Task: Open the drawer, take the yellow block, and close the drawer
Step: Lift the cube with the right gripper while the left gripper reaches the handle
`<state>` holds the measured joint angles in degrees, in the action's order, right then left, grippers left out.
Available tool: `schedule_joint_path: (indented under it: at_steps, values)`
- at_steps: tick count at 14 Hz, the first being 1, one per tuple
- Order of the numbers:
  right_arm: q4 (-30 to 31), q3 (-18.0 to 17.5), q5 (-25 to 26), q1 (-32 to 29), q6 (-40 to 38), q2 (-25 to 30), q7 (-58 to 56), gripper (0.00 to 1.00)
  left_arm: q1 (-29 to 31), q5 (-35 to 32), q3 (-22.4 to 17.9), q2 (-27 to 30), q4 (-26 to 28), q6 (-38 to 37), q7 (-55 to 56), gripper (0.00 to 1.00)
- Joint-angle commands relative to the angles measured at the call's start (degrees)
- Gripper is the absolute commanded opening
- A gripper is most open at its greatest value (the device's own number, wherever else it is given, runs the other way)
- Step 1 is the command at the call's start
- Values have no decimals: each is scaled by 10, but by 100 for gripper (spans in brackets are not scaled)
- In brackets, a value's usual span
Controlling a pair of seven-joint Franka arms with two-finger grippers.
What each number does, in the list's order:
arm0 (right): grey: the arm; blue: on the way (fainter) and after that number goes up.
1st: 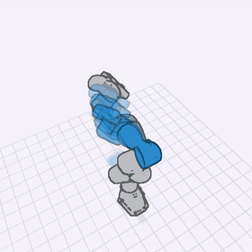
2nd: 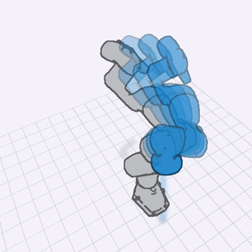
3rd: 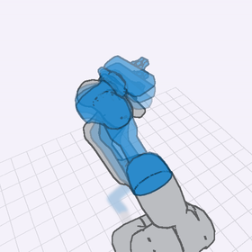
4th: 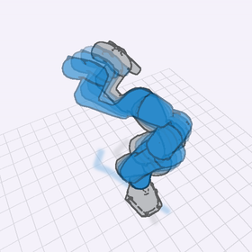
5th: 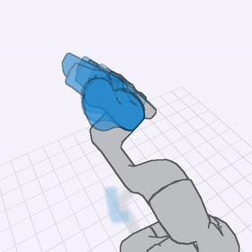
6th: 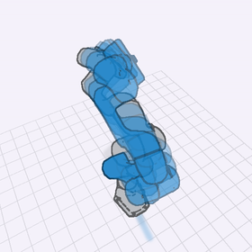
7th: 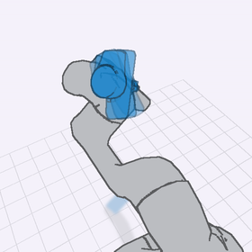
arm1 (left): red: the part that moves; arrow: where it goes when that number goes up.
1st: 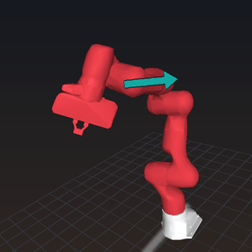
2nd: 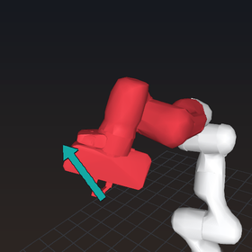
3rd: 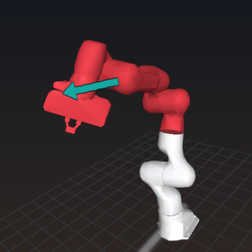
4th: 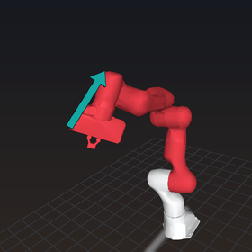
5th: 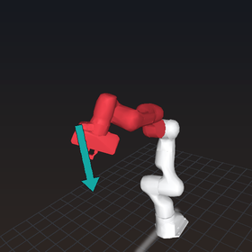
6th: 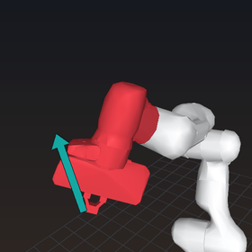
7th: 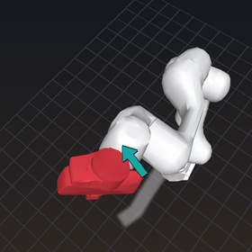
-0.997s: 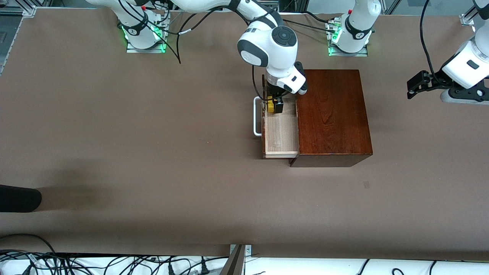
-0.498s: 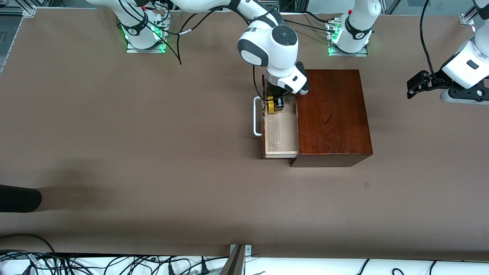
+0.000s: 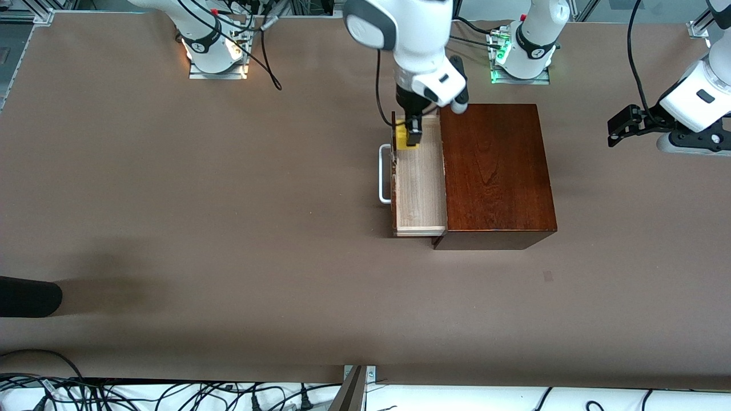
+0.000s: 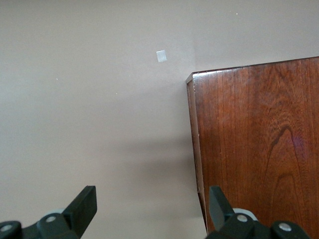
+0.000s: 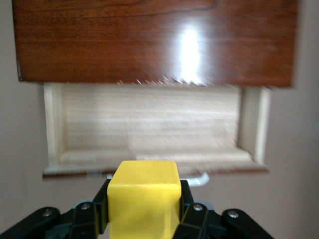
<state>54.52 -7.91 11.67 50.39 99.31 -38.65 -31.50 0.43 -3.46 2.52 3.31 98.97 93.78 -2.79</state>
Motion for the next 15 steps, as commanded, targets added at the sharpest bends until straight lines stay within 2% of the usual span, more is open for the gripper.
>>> schedule_joint_path:
  at_steps: [1, 4, 9, 11, 13, 15]
  values:
    - [9, -3, -15, -62, -26, 43, 2, 0, -3, 9, -1, 3, -10, -12, -5, 100]
    - [9, 0, -20, -123, -46, 69, 2, 0, -3, 11, -1, 3, -11, -15, -5, 100]
    - [16, -2, -100, -265, -65, 118, 1, 0, -67, 49, 18, -17, -51, -84, -7, 100]
    - [47, -2, -109, -320, -65, 146, -1, 0, -96, 83, 27, -25, -51, -90, -9, 100]
    - [119, 3, -109, -364, -61, 196, 1, 0, -133, 116, 34, -45, -52, -91, -8, 100]
    - [160, 36, -127, -379, -65, 219, -1, 0, -173, 120, 40, -65, -53, -86, -12, 100]
